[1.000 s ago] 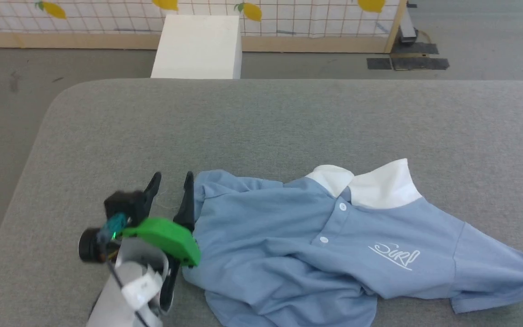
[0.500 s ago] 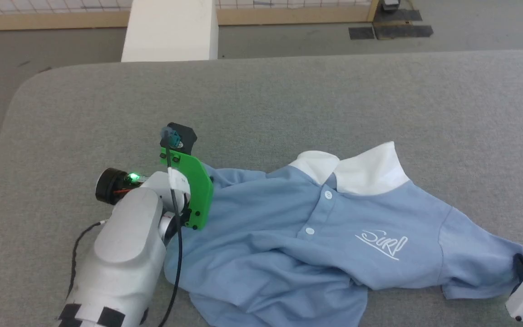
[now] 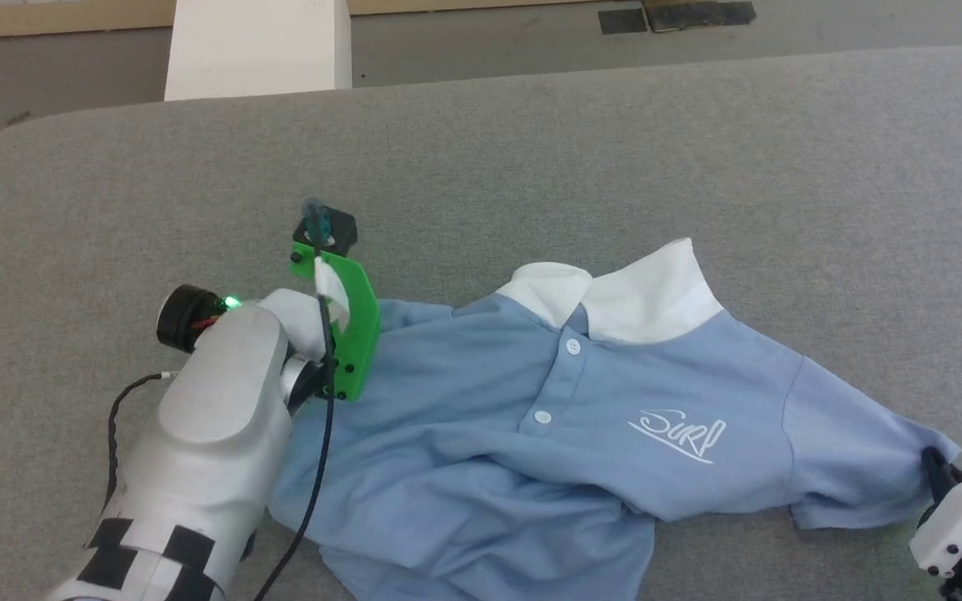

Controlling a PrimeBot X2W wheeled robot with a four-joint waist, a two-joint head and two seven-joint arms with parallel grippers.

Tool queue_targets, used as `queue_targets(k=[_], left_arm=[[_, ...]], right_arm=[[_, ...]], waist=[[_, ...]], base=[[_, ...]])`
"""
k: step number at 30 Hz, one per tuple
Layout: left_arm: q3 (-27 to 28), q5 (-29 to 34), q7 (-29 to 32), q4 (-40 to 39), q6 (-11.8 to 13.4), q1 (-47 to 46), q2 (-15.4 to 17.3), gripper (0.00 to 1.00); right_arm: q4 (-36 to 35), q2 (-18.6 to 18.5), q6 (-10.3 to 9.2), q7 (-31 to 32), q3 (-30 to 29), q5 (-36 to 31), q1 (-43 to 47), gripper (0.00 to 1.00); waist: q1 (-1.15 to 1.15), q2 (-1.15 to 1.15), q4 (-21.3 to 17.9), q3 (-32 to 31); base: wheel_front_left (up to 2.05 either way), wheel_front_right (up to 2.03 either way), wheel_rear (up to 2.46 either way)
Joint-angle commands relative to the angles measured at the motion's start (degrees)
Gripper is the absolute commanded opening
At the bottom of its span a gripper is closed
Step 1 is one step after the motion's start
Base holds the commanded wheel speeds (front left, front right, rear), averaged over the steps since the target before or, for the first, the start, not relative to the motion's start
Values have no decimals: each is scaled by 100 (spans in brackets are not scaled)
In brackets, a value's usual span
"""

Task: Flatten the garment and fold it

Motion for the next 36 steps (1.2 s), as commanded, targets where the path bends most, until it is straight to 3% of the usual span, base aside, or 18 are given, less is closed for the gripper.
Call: queue_targets(k=[1,5,9,16,21,25,30,36], left_arm=[[8,57,-434,-20,27,190,117,0],[257,39,-1655,-273,201,27,224,0],[597,-291,-2256,-404,141,-319,294,0],[1277,-884,-2605,-727,131,-1228,520,0],[1769,-1160,-2746,-1080,400,-2006,667,0],[2076,-1265,-2960,-1360,668,-2613,731,0],[2429,-1424,-3405,-1648,962,-3342,652,0],[2742,-1664,-4091,-1812,1020,-3923,461,0]], right_arm=[[-52,-9,-9,-80,34,-4,-157,0],[-270,-9,-9,-102,239,-161,-466,0],[-654,-131,-9,220,628,-597,-1124,0],[-704,-923,-9,791,1450,-879,-2872,0],[-210,-1509,-9,796,1978,-970,-4534,0],[277,-1710,-9,512,2217,-1179,-5866,0],[721,-1570,-9,-224,2094,-1545,-7427,0],[1139,-1339,-9,-1269,1915,-1978,-8776,0]], waist=[[0,0,16,-4],[0,0,32,-43],[0,0,11,9],[0,0,-7,396],[0,0,-16,899],[0,0,-7,1282],[0,0,43,1663],[0,0,99,1837]], base=[[0,0,0],[0,0,0],[0,0,0],[0,0,0],[0,0,0],[0,0,0],[0,0,0],[0,0,0]])
